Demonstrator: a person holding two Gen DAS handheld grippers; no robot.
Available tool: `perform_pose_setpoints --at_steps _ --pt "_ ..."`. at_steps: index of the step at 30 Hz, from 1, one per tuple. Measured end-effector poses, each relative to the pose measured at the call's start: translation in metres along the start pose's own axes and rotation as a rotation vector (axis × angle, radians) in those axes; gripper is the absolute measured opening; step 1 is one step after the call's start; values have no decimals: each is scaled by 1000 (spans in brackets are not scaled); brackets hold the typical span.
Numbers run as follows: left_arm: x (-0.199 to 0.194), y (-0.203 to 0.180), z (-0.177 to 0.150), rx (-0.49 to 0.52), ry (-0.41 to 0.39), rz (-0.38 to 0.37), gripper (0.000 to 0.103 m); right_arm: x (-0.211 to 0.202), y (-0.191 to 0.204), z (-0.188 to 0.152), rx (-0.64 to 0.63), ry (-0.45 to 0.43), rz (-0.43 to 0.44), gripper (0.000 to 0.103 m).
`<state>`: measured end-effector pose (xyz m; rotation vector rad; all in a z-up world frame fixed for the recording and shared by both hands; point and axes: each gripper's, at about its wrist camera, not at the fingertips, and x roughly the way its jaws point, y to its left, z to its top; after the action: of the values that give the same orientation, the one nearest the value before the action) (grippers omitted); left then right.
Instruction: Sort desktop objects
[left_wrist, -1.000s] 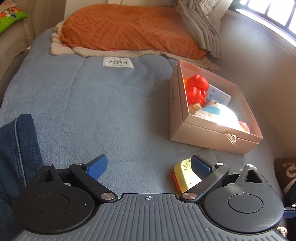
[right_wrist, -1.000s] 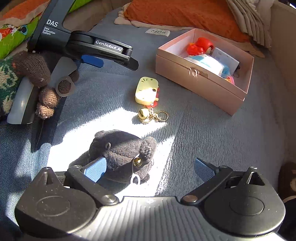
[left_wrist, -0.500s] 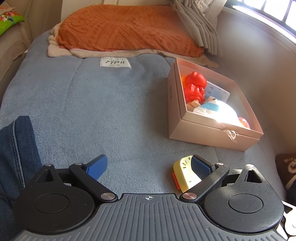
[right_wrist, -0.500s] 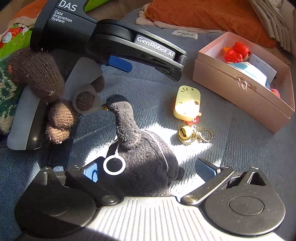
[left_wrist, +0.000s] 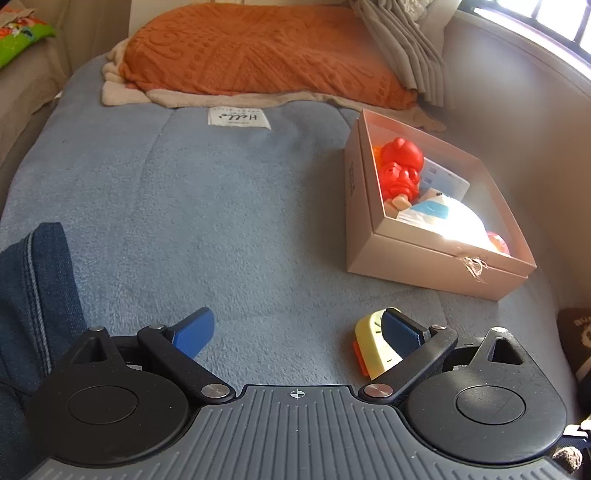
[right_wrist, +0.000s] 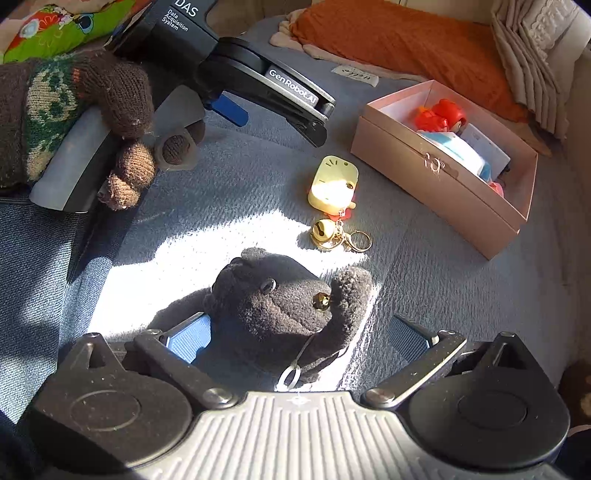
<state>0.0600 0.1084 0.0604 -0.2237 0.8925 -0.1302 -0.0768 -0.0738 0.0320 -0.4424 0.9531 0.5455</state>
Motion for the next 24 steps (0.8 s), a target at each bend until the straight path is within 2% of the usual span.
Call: perform_pose_setpoints --at_steps 3,6,8,9,10,16,24 --pt "-1 0 0 -2 -2 1 100 18 16 11 -40 -20 2 103" --pt "-1 0 0 0 -2 1 100 41 27 18 -60 21 4 103" --pt "-3 0 -1 6 -7 -2 100 48 31 18 -77 46 -29 94" --pt "-4 0 -1 9 -9 -6 100 46 29 18 -84 55 -39 84" --pt "-4 -1 -2 17 -12 -14 100 41 25 17 -79 60 -36 80" --pt "6 -23 -3 61 40 -48 100 15 9 -6 -34 87 -9 80" --pt "20 -65 -11 171 103 -54 100 20 20 -19 -74 88 -38 82"
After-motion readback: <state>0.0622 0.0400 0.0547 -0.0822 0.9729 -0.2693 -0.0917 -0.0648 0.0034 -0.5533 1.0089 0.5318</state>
